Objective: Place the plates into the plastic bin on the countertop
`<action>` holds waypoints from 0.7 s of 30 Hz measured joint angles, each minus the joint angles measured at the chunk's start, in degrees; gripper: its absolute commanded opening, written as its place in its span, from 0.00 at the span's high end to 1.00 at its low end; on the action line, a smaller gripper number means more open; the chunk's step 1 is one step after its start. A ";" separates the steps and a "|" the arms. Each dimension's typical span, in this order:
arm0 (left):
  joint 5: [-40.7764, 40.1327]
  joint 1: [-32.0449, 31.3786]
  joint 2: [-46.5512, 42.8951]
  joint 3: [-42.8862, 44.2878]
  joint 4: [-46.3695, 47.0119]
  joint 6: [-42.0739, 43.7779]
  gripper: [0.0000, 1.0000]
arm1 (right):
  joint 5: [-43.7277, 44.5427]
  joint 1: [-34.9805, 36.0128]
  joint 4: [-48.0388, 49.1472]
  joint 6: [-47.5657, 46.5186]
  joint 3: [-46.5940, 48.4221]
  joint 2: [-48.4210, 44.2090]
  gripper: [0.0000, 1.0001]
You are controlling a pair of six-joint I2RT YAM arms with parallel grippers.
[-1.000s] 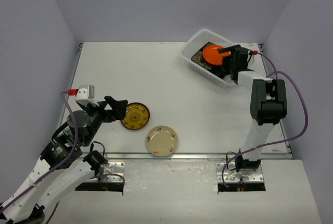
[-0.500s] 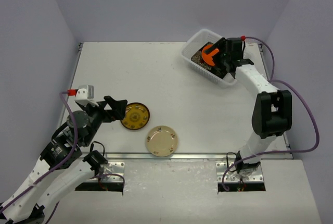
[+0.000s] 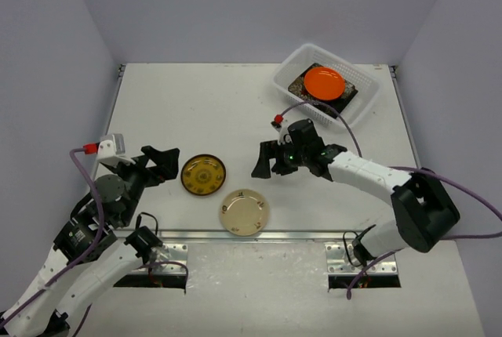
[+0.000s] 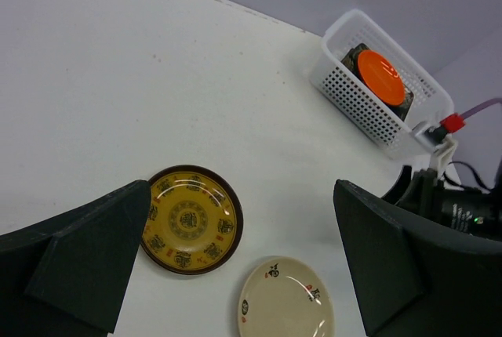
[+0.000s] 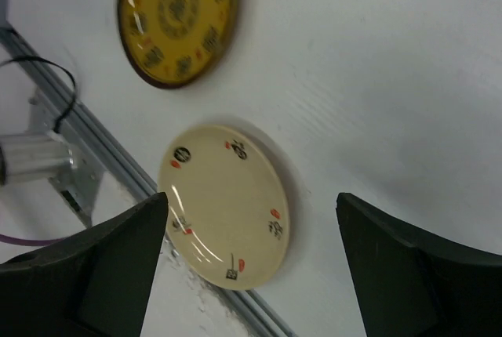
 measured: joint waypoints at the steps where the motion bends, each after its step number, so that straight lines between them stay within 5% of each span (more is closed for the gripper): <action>1: -0.30 0.00 -0.10 0.00 -0.17 -0.21 0.00 | -0.30 0.29 -0.37 -0.82 -1.71 1.18 0.24; 10: -1.02 0.00 0.97 0.00 -0.48 -0.68 0.00 | -3.93 0.86 0.14 -5.32 -8.14 9.42 0.63; 21: -0.20 0.00 2.41 0.00 -0.52 -0.64 0.00 | -14.30 0.93 9.61 -3.55 -8.14 16.24 0.59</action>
